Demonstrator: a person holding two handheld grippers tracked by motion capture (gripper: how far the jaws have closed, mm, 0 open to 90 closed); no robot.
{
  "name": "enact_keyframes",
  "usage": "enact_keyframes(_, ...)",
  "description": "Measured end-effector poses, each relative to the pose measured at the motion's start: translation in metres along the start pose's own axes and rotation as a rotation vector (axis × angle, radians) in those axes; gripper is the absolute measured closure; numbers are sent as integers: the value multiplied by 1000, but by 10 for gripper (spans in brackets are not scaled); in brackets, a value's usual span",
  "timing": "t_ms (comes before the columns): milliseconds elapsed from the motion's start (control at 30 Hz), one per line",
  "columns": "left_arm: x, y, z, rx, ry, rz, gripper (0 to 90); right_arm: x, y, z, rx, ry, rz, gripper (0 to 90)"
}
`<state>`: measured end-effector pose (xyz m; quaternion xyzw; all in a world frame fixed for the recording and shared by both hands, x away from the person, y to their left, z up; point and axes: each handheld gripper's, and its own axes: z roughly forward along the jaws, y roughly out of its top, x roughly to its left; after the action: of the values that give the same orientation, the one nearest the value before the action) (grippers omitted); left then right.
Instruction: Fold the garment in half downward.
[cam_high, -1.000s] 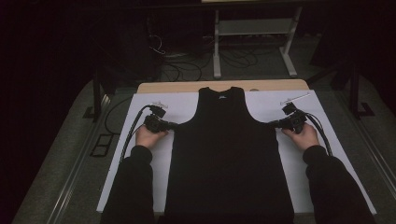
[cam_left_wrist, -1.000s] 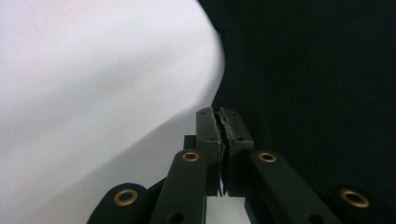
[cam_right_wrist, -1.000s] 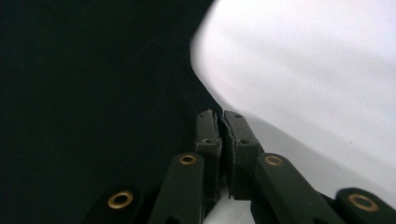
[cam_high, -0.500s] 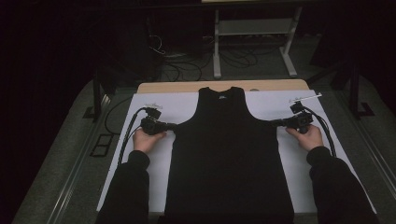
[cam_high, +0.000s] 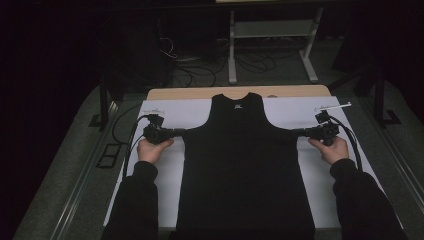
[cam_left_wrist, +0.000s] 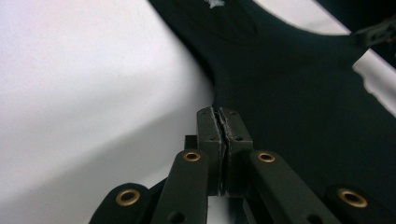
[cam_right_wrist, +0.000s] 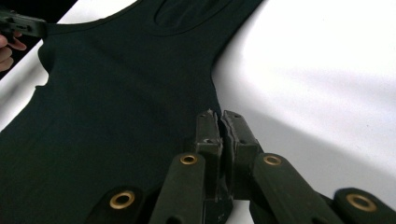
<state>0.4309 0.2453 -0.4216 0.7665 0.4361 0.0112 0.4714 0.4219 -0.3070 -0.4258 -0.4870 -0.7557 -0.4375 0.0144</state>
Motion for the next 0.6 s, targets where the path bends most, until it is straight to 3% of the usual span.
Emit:
enact_keyframes(433, -9, -4, -15, -39, -14, -18, 870, 12, -4, -16, -60, 33, 11, 842)
enact_keyframes(600, -12, -7, -20, -55, 7, -23, 870, 17, -8, -22, -65, 39, 7, 842)
